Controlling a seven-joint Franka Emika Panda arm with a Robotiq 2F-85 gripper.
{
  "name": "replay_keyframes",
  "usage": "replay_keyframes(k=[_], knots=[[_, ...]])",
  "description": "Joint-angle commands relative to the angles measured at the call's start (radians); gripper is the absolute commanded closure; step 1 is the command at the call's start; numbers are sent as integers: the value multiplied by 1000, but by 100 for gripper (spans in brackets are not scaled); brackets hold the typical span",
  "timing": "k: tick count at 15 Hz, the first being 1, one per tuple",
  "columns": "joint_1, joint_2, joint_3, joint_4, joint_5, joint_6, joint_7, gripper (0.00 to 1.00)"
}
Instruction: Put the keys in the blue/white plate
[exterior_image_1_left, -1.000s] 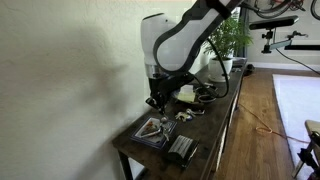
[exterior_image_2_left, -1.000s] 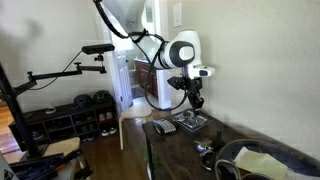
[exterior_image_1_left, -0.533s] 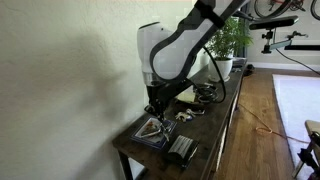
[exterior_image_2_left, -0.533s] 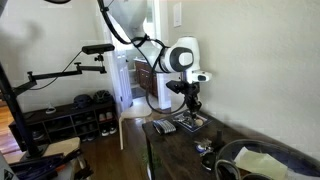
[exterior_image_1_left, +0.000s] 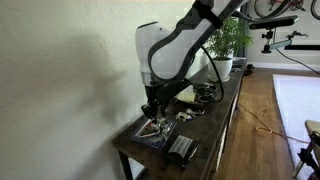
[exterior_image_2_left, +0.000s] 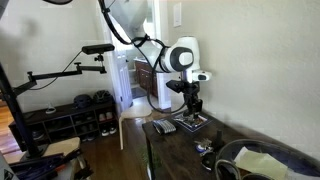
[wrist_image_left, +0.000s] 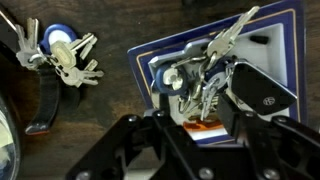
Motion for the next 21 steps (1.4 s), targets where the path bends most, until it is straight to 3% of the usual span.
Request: replay_keyframes(k=[1, 4, 21], knots=[[-13, -43, -3, -18, 31, -55, -13, 17], [-28, -52, -14, -24, 45, -73, -4, 1], [-88, -39, -79, -28, 101, -83, 98, 0]])
